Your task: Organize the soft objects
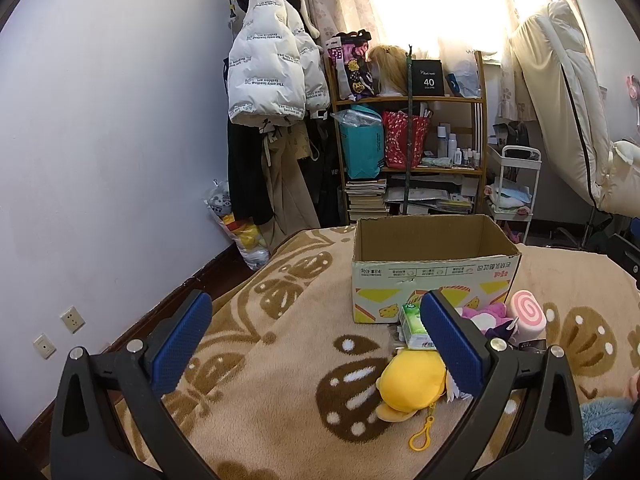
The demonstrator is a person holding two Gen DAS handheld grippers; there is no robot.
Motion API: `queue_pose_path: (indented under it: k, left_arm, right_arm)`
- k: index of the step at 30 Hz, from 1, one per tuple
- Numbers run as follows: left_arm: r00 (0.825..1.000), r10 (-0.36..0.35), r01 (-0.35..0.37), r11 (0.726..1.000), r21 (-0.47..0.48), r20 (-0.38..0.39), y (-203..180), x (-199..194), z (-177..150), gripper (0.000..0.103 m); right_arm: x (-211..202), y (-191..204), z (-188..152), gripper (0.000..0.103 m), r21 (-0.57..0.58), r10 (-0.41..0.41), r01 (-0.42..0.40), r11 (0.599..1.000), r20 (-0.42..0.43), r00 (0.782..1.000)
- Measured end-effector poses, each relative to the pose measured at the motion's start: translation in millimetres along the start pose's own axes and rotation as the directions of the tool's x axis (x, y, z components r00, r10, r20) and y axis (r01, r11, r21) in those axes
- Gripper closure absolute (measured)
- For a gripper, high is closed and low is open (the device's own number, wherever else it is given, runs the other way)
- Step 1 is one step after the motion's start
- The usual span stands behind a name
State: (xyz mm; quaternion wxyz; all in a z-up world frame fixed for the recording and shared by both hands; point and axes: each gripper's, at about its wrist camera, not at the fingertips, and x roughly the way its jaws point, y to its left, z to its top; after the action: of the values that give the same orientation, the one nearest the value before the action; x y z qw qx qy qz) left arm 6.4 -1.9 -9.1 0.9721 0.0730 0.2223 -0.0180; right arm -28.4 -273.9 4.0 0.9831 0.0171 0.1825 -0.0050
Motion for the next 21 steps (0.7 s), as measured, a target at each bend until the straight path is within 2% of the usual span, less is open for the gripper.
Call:
queue_pose_path:
  k: [21]
  left_arm:
    - [1.000, 0.005, -0.005, 1.000, 0.004, -0.013, -2.1, 2.8, -2.2, 0.001]
  right_arm:
    - [1.8, 0.3, -0.9, 0.000, -0.001, -0.001, 0.001, 1.000, -0.003, 1.000]
